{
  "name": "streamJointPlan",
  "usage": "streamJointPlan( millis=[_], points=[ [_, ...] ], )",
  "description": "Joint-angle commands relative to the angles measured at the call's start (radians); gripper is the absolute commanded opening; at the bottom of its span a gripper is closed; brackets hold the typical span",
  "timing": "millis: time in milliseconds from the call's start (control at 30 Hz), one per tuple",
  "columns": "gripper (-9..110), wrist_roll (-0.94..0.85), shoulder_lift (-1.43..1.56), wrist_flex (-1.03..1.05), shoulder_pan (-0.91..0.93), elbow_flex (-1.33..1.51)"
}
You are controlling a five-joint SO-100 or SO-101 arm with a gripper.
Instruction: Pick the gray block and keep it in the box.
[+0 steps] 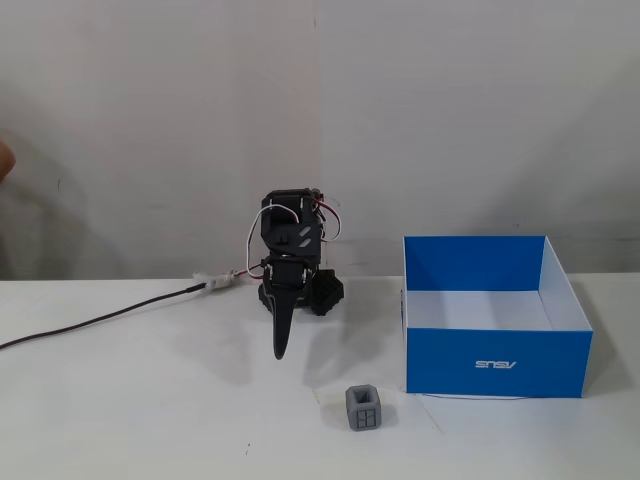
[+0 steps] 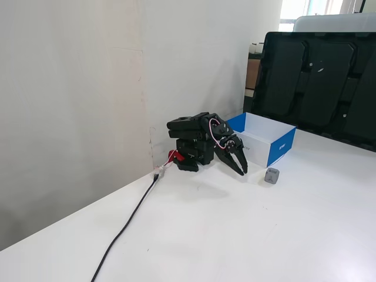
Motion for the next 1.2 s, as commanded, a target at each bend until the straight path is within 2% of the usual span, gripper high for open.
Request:
streamJointPlan(
  millis=[0,1167],
  points=[
    [0,0.000,0.170,0.000,0.008,0.009],
    [0,-0.006,0.170,0.008,-0.015,-0.017]
  ],
)
